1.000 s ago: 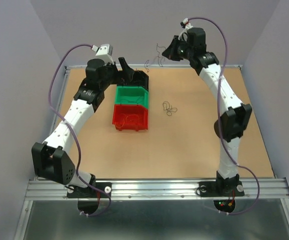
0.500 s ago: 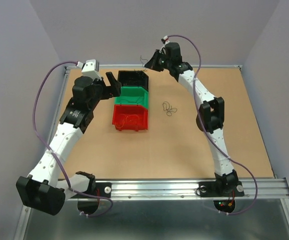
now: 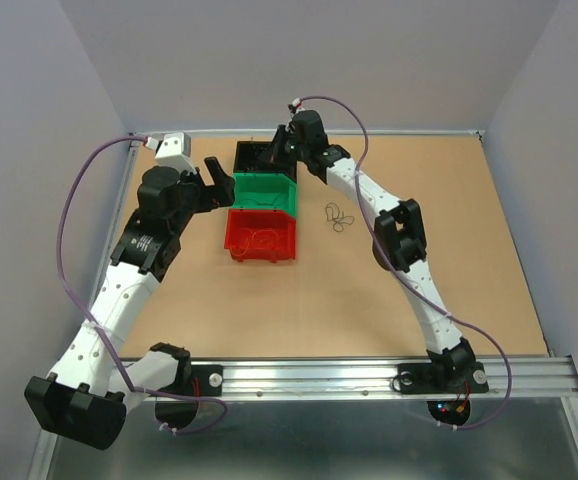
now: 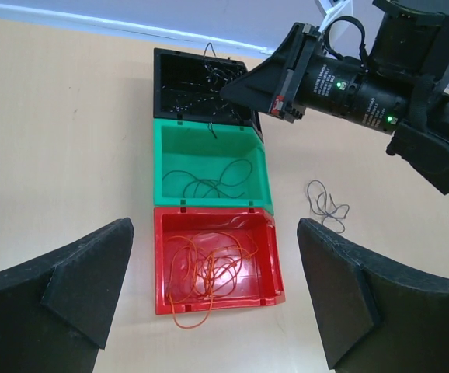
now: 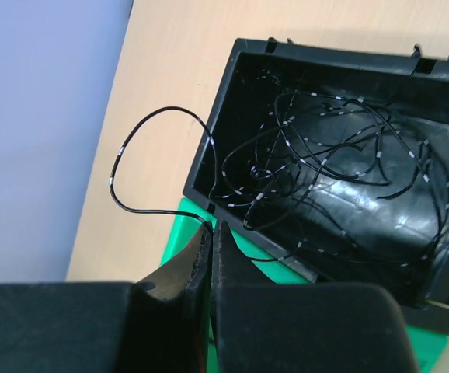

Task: Untangle the cables

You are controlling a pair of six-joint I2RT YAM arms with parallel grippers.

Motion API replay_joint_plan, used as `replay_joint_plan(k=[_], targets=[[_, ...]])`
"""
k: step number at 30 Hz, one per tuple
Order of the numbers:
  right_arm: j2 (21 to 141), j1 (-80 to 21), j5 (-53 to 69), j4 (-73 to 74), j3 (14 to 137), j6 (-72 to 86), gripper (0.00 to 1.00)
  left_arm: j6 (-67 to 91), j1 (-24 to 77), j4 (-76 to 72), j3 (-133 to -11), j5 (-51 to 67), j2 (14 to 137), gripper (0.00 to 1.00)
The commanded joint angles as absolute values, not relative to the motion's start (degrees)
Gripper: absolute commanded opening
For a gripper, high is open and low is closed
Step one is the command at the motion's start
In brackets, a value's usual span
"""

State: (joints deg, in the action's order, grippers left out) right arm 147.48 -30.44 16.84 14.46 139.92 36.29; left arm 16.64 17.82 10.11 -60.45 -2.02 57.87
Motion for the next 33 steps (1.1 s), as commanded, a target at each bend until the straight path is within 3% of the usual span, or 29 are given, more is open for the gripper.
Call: replay_joint_plan(k=[1,11,15,20,29,33], targets=[[148.4,-30.8,8.4,13.2,139.0,42.3,0.01,16.3,17.5,10.0,-60.0,-2.8,56.0,0.98],[152.3,-31.0,0.4,18.5,138.6,48.0,0.0,14.1,17.5,13.5,-62.7,-4.7,57.6,0.98],[154.3,-31.0,0.4,22.1,141.2,48.1,0.01,12.9,17.5,14.6,-64.9,-5.1,58.7,0.98],[152.3,-31.3,5.9,23.7,136.2,44.9,0.02,12.6,17.6,14.7,-66.1,-4.3,60.6,0.98],[145.2,-32.1,0.3,24.1,134.1,36.4,0.3,12.1,17.6,14.3,-69.1,-4.0,63.0,0.98],[142.1,-32.1,-3.1,24.1,135.4,34.2,0.54,11.9,17.6,14.6,-70.1,-4.1,63.5,0.98]])
